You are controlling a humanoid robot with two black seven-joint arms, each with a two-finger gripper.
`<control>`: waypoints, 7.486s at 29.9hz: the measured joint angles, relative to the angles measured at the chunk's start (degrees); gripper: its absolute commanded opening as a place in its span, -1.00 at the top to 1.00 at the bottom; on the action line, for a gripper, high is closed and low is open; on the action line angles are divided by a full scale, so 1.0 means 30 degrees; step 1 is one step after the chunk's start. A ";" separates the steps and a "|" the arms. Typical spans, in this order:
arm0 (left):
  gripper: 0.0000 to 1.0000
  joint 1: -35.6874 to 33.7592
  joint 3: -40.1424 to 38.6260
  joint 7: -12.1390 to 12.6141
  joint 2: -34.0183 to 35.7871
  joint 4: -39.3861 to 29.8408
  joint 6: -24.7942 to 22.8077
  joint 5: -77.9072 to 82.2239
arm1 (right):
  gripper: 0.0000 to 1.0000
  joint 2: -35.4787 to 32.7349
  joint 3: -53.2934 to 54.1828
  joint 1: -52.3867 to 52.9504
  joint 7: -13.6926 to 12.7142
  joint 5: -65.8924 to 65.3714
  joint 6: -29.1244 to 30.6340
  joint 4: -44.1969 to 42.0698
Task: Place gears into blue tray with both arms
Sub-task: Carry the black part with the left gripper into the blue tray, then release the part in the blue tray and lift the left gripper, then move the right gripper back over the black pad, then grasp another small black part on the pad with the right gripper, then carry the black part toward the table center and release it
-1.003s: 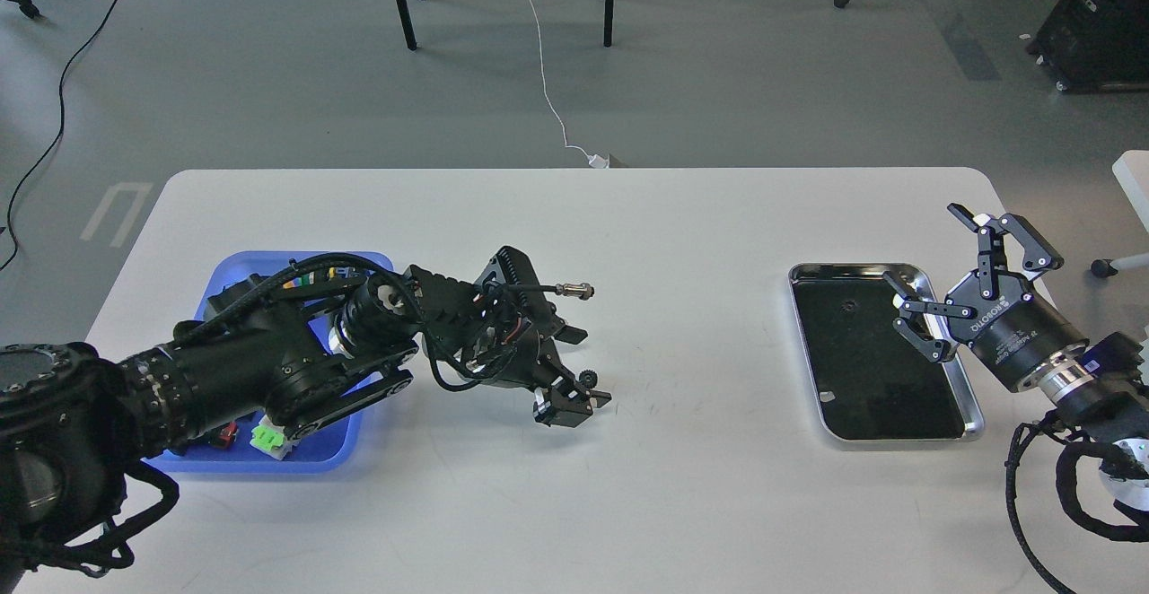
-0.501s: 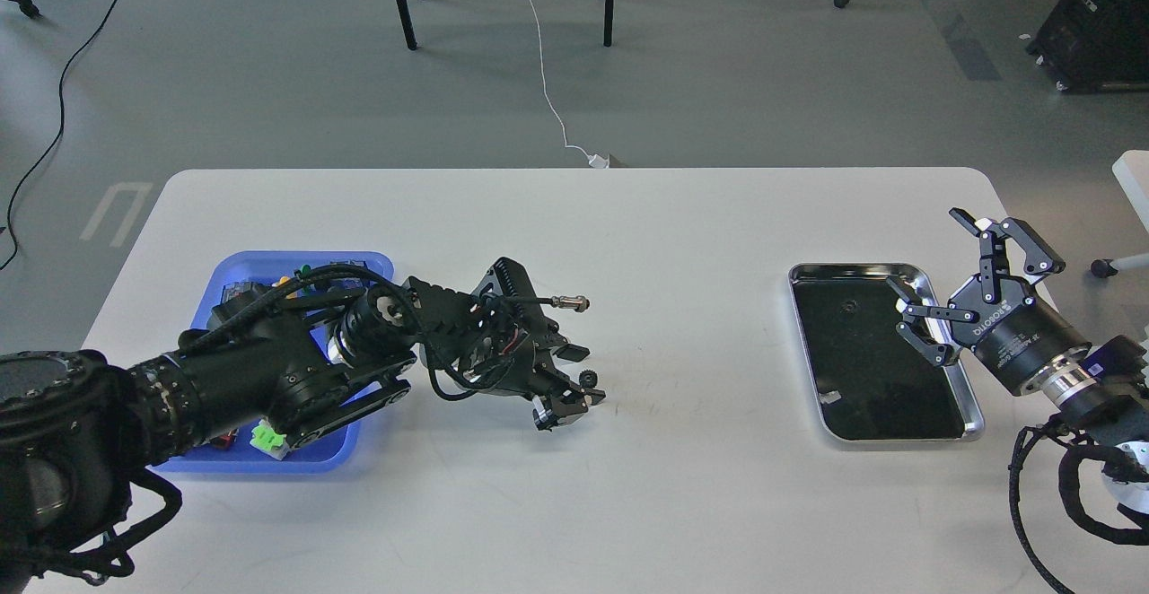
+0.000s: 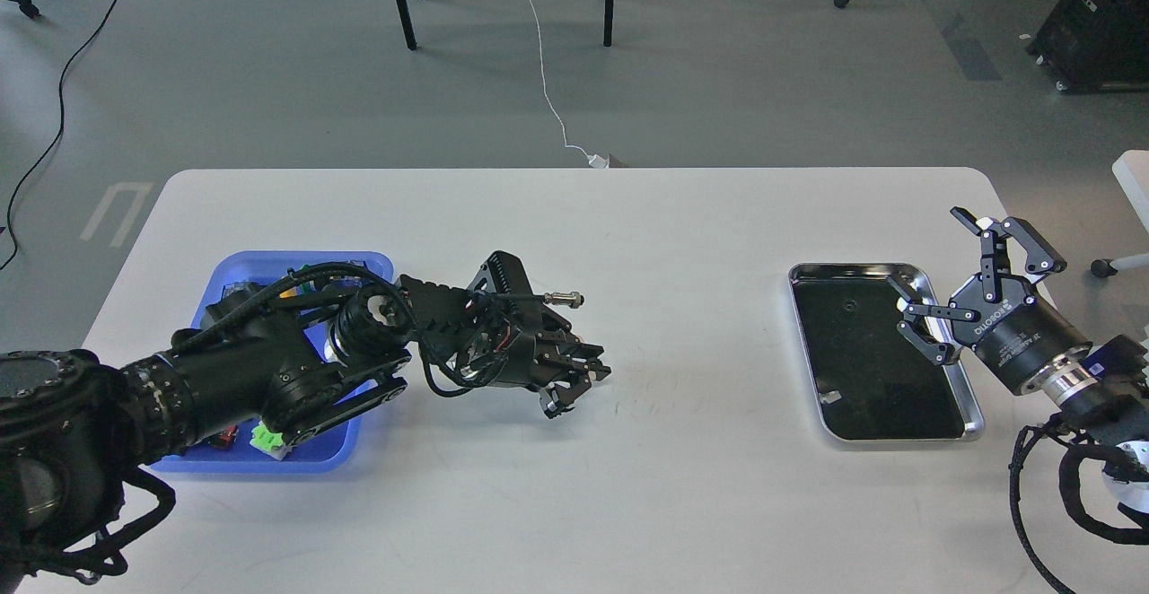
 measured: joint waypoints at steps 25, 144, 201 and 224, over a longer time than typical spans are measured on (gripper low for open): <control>0.69 0.0477 0.0177 0.0005 1.3451 -0.5625 -0.2977 0.0002 | -0.97 0.0450 -0.0141 -0.0009 -0.0001 -0.0006 0.0000 0.0001; -0.96 1.3568 -1.7106 0.1215 0.1467 -0.8213 -0.0213 -2.5880 | -0.46 0.5858 -1.8892 1.5748 -0.0005 -2.8806 -0.2189 -0.9405; -0.96 1.3568 -1.7134 0.1226 0.1705 -0.8208 -0.0229 -2.5903 | 0.54 0.7007 -1.8865 1.4800 0.0001 -2.8683 -0.2773 -1.0856; -0.96 1.3569 -1.7133 0.1226 0.1763 -0.8208 -0.0261 -2.5903 | 0.60 0.5269 -1.8633 1.6952 0.0002 -2.8605 -0.2803 -0.7356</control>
